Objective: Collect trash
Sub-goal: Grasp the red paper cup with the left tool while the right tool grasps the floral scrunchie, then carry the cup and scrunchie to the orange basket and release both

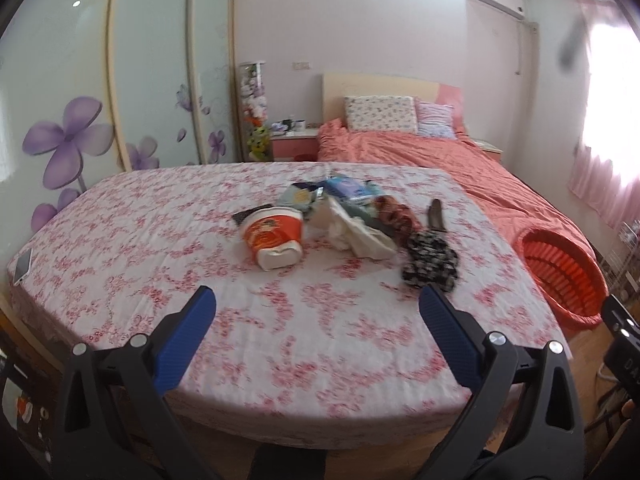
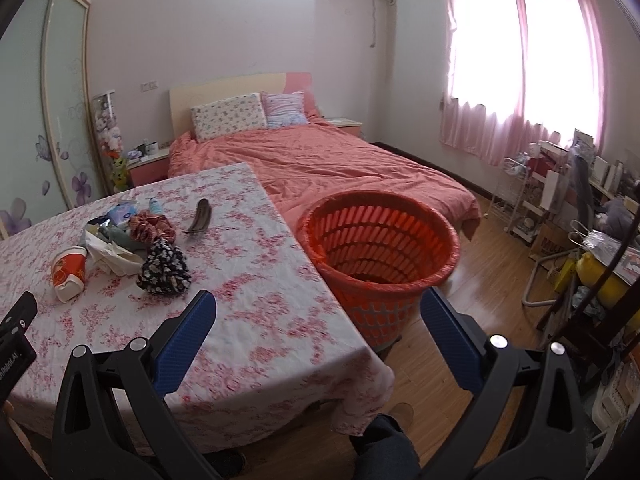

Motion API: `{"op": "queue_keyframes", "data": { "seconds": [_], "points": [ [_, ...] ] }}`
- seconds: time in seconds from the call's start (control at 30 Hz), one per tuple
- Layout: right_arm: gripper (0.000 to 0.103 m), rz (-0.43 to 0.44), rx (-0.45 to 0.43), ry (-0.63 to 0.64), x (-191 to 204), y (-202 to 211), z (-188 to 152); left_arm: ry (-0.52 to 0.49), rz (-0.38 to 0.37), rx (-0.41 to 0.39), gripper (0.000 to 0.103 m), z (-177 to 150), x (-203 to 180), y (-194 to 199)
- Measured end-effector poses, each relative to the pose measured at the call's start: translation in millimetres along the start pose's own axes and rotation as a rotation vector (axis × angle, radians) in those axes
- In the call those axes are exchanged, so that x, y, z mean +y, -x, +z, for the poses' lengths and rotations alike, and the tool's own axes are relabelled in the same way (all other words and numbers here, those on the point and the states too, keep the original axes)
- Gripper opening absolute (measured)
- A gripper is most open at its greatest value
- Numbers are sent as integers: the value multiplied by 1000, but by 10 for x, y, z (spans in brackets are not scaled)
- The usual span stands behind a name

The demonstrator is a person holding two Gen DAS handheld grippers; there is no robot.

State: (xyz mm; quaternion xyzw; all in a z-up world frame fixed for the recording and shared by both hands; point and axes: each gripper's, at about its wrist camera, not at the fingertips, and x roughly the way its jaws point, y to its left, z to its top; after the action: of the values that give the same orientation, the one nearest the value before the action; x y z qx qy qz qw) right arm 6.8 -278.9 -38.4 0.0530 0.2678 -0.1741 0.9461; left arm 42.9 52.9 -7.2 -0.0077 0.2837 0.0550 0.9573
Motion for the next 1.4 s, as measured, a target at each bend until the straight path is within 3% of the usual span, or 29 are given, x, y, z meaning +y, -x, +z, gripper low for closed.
{"op": "queue_keyframes", "data": {
  "seconds": [0.2,0.33,0.5,0.73,1.07,1.2,1.4],
  "points": [
    [101,129,13,53,378,-316,156,40,95,28,99,220,450,-473],
    [99,267,34,71,631,-551,249,41,99,45,99,354,567,-789],
    [99,328,88,101,909,-872,310,41,57,103,97,459,568,-1248],
    [85,391,223,131,1161,-1277,199,74,27,205,93,467,564,-1775],
    [64,410,311,150,1242,-1542,118,66,28,278,85,437,566,-2150],
    [52,423,329,151,1239,-1561,96,60,15,303,78,425,534,-2218],
    [26,453,338,154,1244,-1549,99,75,-10,316,74,434,556,-2252]
  ]
}}
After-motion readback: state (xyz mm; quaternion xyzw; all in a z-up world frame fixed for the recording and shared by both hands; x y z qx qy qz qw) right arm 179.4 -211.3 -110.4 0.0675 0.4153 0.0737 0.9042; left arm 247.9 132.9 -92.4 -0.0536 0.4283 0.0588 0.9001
